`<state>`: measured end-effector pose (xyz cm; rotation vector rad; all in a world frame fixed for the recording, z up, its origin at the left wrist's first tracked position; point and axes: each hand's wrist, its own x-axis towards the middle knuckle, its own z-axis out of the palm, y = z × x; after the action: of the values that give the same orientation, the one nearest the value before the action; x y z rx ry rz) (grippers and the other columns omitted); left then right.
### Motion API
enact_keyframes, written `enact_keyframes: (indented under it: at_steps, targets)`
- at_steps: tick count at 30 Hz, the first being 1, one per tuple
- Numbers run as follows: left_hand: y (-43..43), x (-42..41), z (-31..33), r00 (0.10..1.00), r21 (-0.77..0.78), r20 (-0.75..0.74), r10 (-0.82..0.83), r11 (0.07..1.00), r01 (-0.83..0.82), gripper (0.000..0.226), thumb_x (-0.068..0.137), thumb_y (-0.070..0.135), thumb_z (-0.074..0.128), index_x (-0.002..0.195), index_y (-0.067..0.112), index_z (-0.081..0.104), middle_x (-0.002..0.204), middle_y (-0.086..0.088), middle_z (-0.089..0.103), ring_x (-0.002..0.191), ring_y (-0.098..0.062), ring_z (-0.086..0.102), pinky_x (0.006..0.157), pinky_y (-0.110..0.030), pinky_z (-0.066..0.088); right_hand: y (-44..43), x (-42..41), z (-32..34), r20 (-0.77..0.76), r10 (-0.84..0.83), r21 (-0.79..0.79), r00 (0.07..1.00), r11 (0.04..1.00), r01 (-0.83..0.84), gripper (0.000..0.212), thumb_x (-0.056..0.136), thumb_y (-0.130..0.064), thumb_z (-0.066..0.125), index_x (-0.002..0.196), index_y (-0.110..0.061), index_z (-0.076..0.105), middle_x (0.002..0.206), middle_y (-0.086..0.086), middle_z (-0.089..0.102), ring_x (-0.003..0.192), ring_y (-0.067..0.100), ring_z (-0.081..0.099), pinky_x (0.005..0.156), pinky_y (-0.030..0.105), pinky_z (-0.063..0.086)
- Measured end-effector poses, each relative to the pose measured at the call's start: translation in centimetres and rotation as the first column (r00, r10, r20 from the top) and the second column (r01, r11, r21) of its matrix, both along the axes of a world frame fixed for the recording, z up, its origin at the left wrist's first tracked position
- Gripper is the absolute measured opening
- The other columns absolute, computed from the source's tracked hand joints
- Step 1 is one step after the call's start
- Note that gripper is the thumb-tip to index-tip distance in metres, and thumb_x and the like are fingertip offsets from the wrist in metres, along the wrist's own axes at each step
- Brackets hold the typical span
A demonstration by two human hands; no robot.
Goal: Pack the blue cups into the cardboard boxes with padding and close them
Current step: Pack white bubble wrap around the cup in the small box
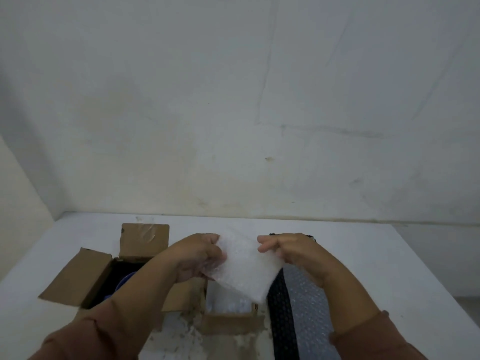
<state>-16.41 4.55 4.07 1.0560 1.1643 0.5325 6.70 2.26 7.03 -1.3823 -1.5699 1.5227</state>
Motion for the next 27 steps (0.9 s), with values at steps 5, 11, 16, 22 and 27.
enact_keyframes:
  at_steps: [5,11,16,22,27]
  targets:
    - [0.0,0.2,0.0,0.993,0.025,-0.116,-0.013,1.000,0.016,0.029,0.088,0.008,0.058,0.115,0.017,0.061,0.113,-0.014,0.065,0.099,-0.033,0.063,0.079,-0.043,0.056,0.1,-2.4,-3.3,0.196,0.026,-0.014,0.980,1.000,-0.024,0.024,0.077,-0.004,0.063,0.071,-0.026,0.068,0.080,-0.003,0.062,0.072,0.012,0.056,0.060,0.022,0.044]
    - [-0.2,0.5,-3.6,0.953,0.200,-0.286,0.105,0.979,-0.047,0.089,0.077,0.000,0.065,0.145,0.033,0.017,0.128,-0.010,0.048,0.110,-0.029,0.053,0.089,-0.040,0.053,-0.3,-5.4,-7.4,0.304,-0.201,-0.022,0.931,0.976,0.218,0.016,0.085,-0.008,0.061,0.086,-0.024,0.060,0.097,0.001,0.059,0.082,0.015,0.057,0.058,0.019,0.045]
    - [-1.7,1.7,-6.1,0.573,0.455,-0.809,0.131,0.758,0.468,0.063,0.084,0.006,0.061,0.138,0.022,0.032,0.149,-0.006,0.024,0.124,-0.025,0.046,0.099,-0.030,0.045,-1.3,-7.1,-8.9,0.514,-0.132,0.061,0.848,0.991,0.117,0.022,0.088,-0.022,0.057,0.110,-0.025,0.060,0.118,0.006,0.058,0.099,0.021,0.056,0.073,0.025,0.053]
    - [-2.7,0.9,-6.4,0.257,0.357,-0.931,0.261,0.498,0.790,0.048,0.050,0.018,0.082,0.095,0.014,0.066,0.128,-0.018,0.059,0.107,-0.031,0.060,0.080,-0.040,0.053,-1.3,-6.8,-7.0,0.884,-0.096,0.240,0.458,0.933,-0.269,0.039,0.089,-0.022,0.046,0.127,-0.028,0.053,0.140,0.008,0.032,0.127,0.030,0.030,0.106,0.041,0.027]
    - [-2.5,0.6,-6.2,0.095,0.139,-0.989,0.112,0.502,0.854,0.063,0.088,0.031,0.050,0.145,0.011,0.032,0.156,-0.014,0.020,0.146,-0.029,0.012,0.118,-0.050,0.005,0.1,-6.1,-7.4,0.953,0.250,-0.115,0.171,0.823,-0.556,0.077,0.088,-0.031,0.058,0.148,-0.016,0.013,0.159,0.011,-0.004,0.147,0.027,-0.003,0.114,0.056,-0.008]
